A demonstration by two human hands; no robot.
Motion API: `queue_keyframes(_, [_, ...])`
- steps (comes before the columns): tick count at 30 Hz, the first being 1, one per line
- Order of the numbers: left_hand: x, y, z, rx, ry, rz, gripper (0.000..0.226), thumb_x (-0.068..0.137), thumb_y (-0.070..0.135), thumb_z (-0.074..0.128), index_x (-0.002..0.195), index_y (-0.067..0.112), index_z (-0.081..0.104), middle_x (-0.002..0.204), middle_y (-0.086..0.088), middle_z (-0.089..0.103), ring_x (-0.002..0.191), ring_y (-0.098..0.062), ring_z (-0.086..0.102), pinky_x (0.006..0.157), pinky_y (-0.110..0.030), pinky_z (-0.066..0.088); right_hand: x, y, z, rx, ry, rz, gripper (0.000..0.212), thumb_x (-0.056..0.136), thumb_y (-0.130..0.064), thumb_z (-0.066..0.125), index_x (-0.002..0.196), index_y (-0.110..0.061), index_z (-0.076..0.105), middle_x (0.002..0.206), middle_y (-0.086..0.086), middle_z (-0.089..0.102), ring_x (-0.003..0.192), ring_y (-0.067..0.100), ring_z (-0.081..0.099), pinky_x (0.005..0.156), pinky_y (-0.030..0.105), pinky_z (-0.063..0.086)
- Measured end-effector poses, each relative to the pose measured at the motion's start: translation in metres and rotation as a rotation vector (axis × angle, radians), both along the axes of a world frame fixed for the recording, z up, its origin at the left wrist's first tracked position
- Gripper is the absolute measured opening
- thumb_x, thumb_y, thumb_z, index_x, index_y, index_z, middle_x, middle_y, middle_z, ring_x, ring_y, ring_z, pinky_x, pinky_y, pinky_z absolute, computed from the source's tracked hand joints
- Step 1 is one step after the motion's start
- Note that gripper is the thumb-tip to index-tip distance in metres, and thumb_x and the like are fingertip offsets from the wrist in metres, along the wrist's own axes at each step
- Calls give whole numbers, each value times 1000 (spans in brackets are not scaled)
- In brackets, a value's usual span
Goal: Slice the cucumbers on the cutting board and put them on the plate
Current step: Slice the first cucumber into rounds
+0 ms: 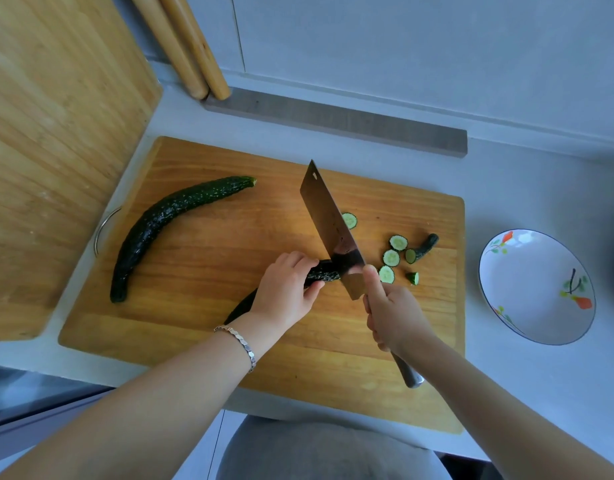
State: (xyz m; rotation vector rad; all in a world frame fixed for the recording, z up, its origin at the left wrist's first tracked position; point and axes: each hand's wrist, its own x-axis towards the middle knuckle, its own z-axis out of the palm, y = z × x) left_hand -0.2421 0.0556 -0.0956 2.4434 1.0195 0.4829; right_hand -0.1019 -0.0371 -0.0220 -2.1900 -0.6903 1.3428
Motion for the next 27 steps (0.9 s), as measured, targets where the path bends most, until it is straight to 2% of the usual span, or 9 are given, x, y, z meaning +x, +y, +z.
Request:
queue_keyframes(6, [1,-2,1,-13,-3,13,30,70,13,78,96,2,66,89,-11,63,78,-28,59,61,-40,54,-12,8,-23,-13,-67,-1,56,92,-61,28,69,-12,40,57,4,35,51,18,32,56,33,31])
queue_keyframes(9, [-1,-1,2,-17,-18,19,32,72,14,76,100,2,67,93,-11,62,82,-28,61,65,-37,55,-9,9,-24,4,20,-88,55,94,-59,30,63,-13,37,51,1,34,43,16,31,46,25,31])
queue_keyframes(13, [-2,-1,2,-10,-1,20,34,72,17,76,102,4,67,92,-10,63,79,-26,60,58,-38,54,3,0,-10,5,110,-143,57,94,-59,29,60,-14,37,46,-1,33,37,13,30,41,21,29])
queue_keyframes(21, [-2,-1,1,-11,-14,35,31,69,15,79,92,1,65,87,-11,64,77,-28,60,63,-34,52,0,-2,8,24,74,-30,54,93,-57,31,61,-14,37,47,-3,33,38,11,28,40,19,27])
queue_keyframes(27, [-2,-1,2,0,-25,26,28,69,14,79,90,2,64,83,-10,63,74,-27,58,59,-33,52,-5,2,-4,9,-32,20,56,90,-63,28,68,-12,39,54,2,35,49,17,32,52,29,30])
